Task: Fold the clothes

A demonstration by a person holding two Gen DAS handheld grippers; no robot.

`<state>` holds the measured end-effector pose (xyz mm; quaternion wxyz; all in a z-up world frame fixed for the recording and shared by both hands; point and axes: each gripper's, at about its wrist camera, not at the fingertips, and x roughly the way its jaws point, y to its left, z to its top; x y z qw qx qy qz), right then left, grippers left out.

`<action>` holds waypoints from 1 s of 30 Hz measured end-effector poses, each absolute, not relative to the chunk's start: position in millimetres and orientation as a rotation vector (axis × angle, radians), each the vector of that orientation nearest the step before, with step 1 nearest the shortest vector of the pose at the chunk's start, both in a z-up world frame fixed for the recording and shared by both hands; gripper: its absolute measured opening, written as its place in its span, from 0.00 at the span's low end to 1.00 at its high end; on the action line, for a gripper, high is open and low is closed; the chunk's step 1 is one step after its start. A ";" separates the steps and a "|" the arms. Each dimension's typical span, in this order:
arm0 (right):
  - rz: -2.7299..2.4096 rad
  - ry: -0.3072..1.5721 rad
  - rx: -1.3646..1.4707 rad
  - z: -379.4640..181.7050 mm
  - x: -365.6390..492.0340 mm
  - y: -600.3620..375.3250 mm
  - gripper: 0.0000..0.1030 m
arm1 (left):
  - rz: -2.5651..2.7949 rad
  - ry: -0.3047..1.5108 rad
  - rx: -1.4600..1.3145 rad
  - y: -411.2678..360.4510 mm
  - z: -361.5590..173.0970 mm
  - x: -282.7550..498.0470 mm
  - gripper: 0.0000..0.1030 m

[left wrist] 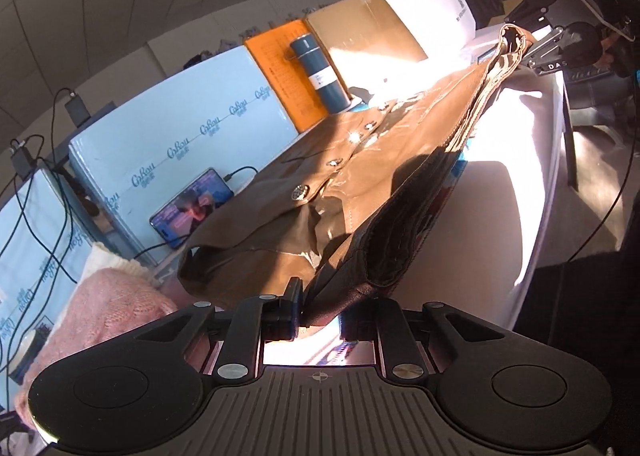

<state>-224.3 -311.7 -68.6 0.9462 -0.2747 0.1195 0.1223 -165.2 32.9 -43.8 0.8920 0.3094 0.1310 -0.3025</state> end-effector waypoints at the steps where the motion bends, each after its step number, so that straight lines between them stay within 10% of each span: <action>1: 0.245 0.233 -0.547 -63.6 -229.1 -314.6 0.09 | -0.642 0.267 0.624 33.9 -41.7 -168.7 0.16; 9: 0.208 0.082 -0.457 -35.9 -218.8 -328.4 0.09 | -0.636 0.204 0.476 36.7 -46.1 -160.2 0.41; 30: 0.124 -0.026 -0.431 -1.3 -60.9 -296.5 0.09 | -0.421 0.337 -0.278 56.1 -8.9 -25.8 0.29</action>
